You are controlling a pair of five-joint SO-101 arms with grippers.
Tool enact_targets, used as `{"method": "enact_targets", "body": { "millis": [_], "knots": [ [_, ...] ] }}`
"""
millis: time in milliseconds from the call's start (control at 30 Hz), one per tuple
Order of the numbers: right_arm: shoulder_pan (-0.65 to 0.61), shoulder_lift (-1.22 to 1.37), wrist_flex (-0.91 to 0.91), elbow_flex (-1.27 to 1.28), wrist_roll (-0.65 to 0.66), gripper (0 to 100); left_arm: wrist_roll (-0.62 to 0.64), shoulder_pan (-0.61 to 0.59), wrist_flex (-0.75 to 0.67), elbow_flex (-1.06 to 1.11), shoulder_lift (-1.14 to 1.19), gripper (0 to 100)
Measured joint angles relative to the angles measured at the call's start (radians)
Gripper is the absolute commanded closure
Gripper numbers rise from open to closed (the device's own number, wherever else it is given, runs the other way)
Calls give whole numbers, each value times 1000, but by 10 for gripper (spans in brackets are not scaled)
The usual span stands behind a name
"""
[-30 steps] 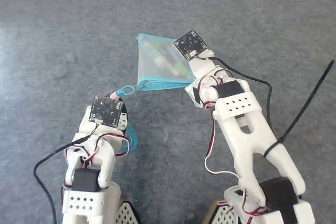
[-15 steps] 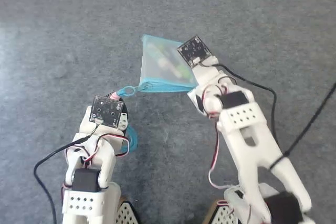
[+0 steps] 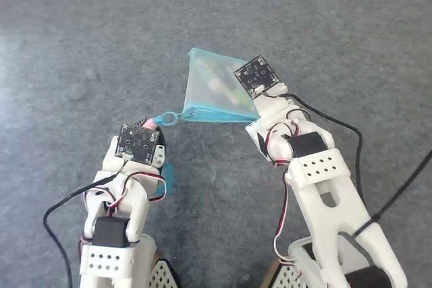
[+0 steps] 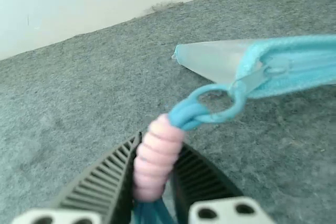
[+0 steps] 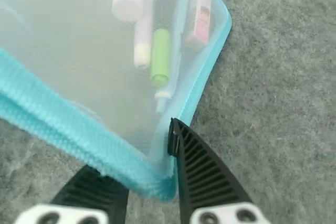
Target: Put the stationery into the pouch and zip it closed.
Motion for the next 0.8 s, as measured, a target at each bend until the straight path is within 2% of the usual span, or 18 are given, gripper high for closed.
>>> {"method": "enact_targets", "body": {
  "millis": [167, 333, 533, 667, 800],
  "knots": [
    [2, 0, 0, 0, 0, 945, 0, 71, 0, 38, 0, 758],
    [2, 0, 0, 0, 0, 869, 0, 78, 0, 38, 0, 726],
    [3, 2, 5, 2, -3, 857, 0, 81, 0, 38, 0, 685],
    [3, -89, 5, 55, -3, 851, 0, 87, 0, 38, 0, 659],
    [5, -247, 3, 144, -5, 791, 0, 87, 20, 14, -2, 659]
  ]
}}
